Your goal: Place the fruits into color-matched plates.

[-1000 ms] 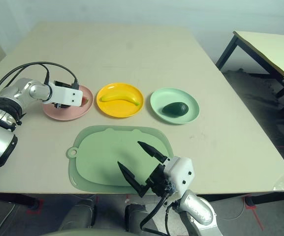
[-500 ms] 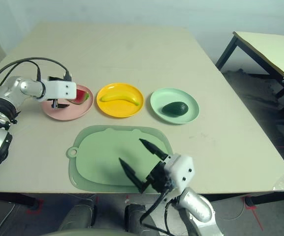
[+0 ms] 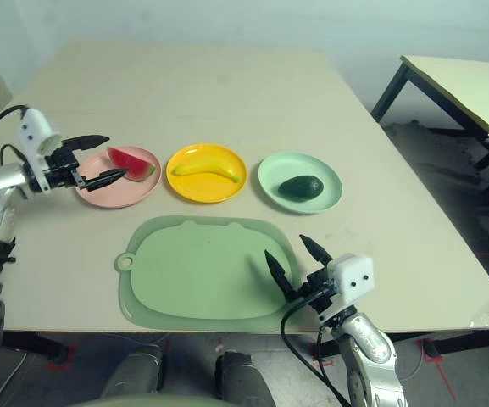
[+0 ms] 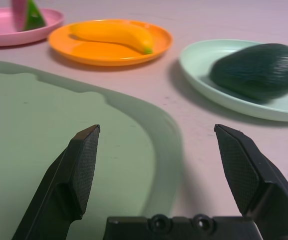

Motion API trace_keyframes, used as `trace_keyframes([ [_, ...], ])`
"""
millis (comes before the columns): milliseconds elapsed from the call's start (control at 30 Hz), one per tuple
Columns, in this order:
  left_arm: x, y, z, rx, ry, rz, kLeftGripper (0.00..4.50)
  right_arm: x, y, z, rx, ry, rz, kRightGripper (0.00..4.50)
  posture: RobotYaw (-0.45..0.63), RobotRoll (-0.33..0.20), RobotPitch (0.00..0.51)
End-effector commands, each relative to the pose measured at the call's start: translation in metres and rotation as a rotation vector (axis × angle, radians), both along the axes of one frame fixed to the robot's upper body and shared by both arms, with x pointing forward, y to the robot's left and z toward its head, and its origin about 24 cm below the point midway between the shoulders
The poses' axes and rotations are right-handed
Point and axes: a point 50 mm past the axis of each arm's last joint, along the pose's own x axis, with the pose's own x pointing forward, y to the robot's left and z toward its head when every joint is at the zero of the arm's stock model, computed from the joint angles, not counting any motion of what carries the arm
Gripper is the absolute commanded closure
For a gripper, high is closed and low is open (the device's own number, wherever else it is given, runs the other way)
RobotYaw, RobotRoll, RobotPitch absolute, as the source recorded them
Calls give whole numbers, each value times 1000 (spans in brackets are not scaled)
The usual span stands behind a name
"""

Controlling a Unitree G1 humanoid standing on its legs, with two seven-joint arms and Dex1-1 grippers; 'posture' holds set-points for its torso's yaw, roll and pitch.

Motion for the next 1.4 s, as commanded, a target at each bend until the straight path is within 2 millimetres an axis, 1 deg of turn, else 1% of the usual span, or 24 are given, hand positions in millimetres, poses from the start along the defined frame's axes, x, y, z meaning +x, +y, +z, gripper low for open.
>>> trace_keyframes([
  [33,-10,13,-23,-186,82,167,25,-3,-6,-4,14,-6,-59,0,198,0,94],
  [100,-17,13,-36,-221,107,210,25,-5,-4,-8,22,-7,-70,0,198,0,94],
  [200,-28,10,-54,-213,135,239,25,-6,-6,-9,20,-20,-107,0,207,0,90],
  [367,-38,16,-77,-222,176,306,25,-10,-22,-5,24,-43,-169,0,209,0,89],
  [567,-47,25,-106,-201,226,341,25,-28,-39,-8,44,-36,-204,0,210,0,87],
  [667,-51,28,-115,-205,236,352,25,-36,-50,-10,46,-45,-231,0,199,0,89],
  [833,-58,26,-129,-225,253,325,25,-43,-66,-12,35,-43,-250,0,193,0,87],
  [1033,-69,27,-142,-217,278,340,25,-45,-82,-14,21,-54,-295,0,194,0,84],
  [1233,-70,34,-143,-177,264,391,25,-42,-82,-15,13,-59,-292,0,202,0,87],
  [1400,-67,42,-138,-168,234,430,25,-42,-75,-14,21,-64,-277,0,219,0,106],
])
